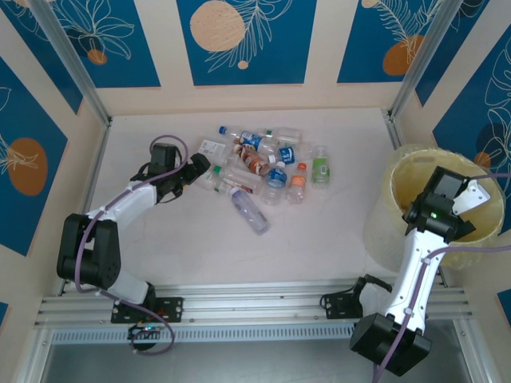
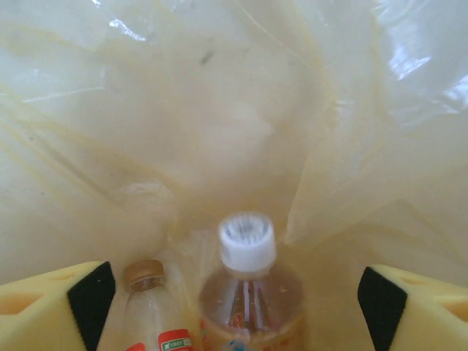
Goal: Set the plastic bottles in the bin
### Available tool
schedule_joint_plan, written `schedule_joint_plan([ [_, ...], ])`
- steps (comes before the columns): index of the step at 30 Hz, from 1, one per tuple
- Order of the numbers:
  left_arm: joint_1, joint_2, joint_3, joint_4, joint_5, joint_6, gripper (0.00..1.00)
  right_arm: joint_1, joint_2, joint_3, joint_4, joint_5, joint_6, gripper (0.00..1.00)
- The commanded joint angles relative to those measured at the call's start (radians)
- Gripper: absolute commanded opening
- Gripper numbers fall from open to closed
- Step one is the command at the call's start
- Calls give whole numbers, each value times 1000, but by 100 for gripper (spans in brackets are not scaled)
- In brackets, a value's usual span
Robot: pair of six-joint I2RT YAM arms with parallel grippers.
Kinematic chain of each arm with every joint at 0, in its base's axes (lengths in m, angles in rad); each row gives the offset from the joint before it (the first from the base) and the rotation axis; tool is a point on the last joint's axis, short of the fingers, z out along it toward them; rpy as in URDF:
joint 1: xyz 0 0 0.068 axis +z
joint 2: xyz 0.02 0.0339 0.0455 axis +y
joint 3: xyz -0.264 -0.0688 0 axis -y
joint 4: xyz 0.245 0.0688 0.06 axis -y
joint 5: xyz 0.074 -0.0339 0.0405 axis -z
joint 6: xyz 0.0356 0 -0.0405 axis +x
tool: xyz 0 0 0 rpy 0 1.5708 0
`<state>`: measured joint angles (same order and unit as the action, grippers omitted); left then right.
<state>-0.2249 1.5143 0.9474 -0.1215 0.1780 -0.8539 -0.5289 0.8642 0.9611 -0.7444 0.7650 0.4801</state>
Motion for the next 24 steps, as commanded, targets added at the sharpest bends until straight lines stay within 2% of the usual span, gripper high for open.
schedule_joint_plan([
  [1,-6,-20,10,-25,-17,28,100,11,-15,30,4,36,23,90],
  [6,-5,-22,20,-58,-32,31,100,65,-34,106,-30,-6,9,91],
  [9,-5,-26,44,-138,-91,10,100,131,-49,190,-57,-82,-16,92],
  [13,-23,-39,81,-210,-141,16,100,260,-53,282,-68,-205,-54,100],
  [20,-45,-65,71,-209,-165,-15,100,500,-26,297,3,-185,-63,100],
  [22,-49,-62,67,-205,-176,-42,100,561,-7,294,29,-203,-90,100],
  [24,-58,-59,67,-218,-201,-95,100,624,-1,273,85,-276,-127,100],
])
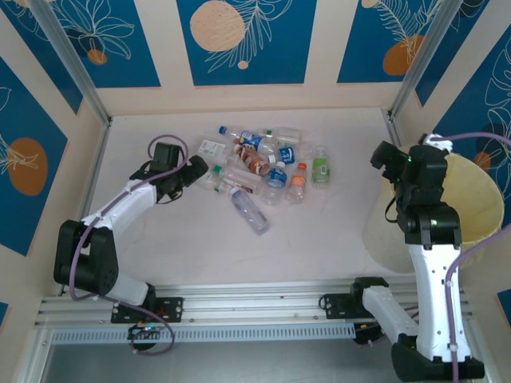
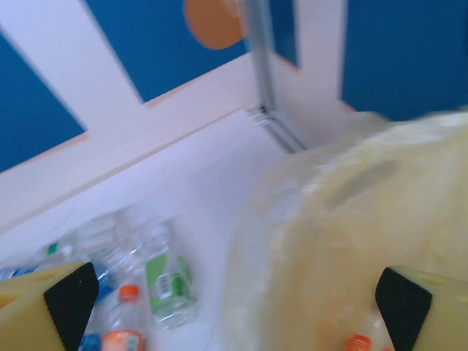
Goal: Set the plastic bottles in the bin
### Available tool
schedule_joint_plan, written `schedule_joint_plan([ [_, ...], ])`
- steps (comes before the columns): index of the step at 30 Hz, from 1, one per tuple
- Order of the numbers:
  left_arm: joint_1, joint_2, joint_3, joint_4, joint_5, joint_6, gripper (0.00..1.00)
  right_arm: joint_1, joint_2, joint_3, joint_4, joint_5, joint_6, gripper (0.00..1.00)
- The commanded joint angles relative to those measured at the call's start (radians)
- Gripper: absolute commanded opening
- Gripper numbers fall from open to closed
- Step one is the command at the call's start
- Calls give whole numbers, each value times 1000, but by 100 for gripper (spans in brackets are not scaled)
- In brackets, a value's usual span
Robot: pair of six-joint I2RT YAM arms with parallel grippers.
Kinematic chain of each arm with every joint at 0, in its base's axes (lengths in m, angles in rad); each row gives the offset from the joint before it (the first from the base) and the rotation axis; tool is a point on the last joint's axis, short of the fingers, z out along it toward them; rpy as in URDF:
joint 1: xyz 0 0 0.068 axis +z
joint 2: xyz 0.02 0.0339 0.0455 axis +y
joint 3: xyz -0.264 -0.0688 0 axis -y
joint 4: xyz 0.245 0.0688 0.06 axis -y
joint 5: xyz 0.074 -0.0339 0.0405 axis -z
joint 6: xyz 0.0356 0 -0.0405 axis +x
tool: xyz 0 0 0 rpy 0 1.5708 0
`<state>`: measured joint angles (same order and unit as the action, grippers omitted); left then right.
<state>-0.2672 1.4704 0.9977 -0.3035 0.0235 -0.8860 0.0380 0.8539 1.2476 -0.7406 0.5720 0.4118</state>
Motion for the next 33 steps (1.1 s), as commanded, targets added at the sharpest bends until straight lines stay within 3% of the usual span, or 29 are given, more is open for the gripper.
schedule_joint_plan([
  [1,-24,-14,15,-39,-67,-81,100,94,4,-32,125,-154,-77,100],
  [4,-51,-17,17,-64,-147,-137,100,190,-4,-97,252,-372,-105,100],
  [7,-58,-18,6,-56,-159,-177,100,295,27,-151,334,-454,-115,100],
  [16,-58,-22,-9,-30,-114,-133,100,601,318,-210,387,-343,-144,100],
  [19,-57,-22,0,-41,-97,-100,100,681,443,-214,450,-255,-52,100],
  [23,-42,-21,-1,-49,-59,-91,100,749,610,-185,501,-261,84,97],
  [28,-24,-27,-23,-52,-31,-77,100,795,832,-98,442,-257,34,93],
  [33,-4,-68,-73,4,-15,-69,100,816,952,-36,415,-241,-20,91],
])
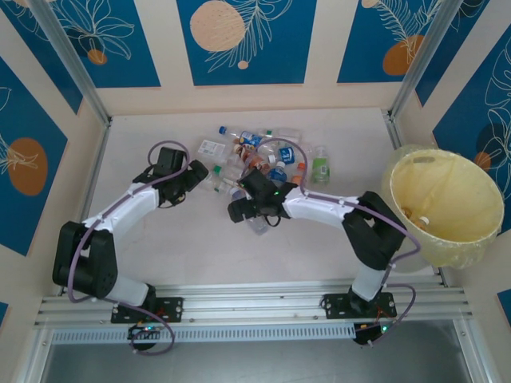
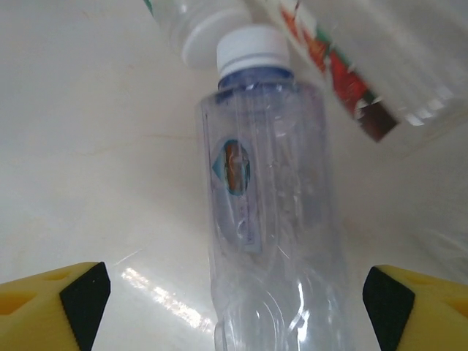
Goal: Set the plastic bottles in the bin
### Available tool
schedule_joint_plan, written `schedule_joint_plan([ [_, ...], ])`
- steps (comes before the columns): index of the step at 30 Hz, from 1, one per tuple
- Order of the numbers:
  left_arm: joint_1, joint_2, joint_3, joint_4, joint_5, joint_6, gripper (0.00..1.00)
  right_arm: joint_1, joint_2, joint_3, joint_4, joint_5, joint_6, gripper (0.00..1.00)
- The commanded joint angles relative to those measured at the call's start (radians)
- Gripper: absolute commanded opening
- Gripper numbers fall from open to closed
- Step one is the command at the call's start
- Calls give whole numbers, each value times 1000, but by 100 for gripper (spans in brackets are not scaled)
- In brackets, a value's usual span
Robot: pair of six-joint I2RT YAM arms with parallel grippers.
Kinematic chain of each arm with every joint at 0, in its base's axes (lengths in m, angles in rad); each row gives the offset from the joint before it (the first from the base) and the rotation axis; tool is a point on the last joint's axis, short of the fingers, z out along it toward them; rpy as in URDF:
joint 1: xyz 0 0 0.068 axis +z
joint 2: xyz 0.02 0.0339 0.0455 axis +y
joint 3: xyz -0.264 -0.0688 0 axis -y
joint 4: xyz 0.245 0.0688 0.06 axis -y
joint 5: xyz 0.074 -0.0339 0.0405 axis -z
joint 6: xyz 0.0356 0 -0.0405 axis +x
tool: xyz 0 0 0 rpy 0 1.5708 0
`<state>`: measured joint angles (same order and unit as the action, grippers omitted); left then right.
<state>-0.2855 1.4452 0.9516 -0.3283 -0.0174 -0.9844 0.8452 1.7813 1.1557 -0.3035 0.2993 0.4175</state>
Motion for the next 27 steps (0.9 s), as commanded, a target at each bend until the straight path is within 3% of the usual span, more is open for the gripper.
schedule_joint_plan([
  [1,16,-53,-35,34,22,34,100,9,50,66,-28,60,-25,90],
  [3,17,-67,-52,51,19,46,100,8,96,81,-34,111,-18,89],
  [8,19,-101,-79,95,17,92,100,22,147,92,-22,106,-12,83],
  [10,19,-110,-83,124,41,137,100,36,151,88,-4,126,-18,68],
  [15,19,-130,-93,135,23,158,100,53,144,93,-5,118,-54,61],
  [22,19,-153,-89,239,198,344,100,56,2,45,26,127,-99,53],
  [27,11,-159,-40,210,316,444,100,49,-129,-11,57,161,-130,48],
])
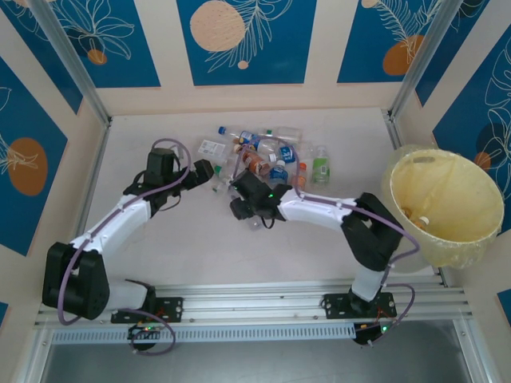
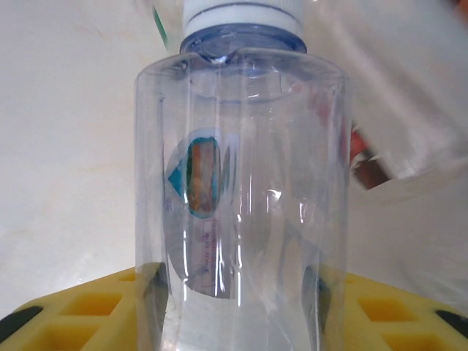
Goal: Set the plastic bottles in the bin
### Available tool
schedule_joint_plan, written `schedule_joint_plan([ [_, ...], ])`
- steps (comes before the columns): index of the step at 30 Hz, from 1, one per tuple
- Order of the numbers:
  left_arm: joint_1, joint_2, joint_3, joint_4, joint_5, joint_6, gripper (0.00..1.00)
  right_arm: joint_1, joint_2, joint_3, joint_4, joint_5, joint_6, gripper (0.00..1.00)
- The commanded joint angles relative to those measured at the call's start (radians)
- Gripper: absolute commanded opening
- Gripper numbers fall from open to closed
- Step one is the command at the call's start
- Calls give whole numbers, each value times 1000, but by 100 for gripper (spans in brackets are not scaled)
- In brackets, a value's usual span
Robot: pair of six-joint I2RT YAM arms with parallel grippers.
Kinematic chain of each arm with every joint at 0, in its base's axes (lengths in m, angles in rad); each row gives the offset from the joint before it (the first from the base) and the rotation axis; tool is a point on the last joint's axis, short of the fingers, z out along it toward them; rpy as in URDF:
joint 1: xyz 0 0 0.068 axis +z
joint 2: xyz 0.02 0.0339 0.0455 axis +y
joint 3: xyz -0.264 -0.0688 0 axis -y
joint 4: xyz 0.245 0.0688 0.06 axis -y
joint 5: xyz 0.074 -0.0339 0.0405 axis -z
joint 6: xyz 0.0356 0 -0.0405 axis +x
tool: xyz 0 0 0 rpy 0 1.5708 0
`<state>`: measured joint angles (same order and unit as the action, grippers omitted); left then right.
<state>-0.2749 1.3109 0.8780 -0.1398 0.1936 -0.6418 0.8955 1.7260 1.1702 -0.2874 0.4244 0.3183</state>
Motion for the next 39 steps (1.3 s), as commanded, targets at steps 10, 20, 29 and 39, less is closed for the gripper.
schedule_joint_plan([
  [10,-42,-66,14,176,264,124,100,-64,-264,-97,86,56,-19,43],
  [20,-200,-37,67,228,373,233,100,-156,-506,-97,142,143,-54,42],
  [29,-280,30,98,255,390,265,100,-308,-721,23,25,140,-159,42],
  [39,-283,9,56,272,245,272,100,-491,-817,235,-243,388,-278,41],
])
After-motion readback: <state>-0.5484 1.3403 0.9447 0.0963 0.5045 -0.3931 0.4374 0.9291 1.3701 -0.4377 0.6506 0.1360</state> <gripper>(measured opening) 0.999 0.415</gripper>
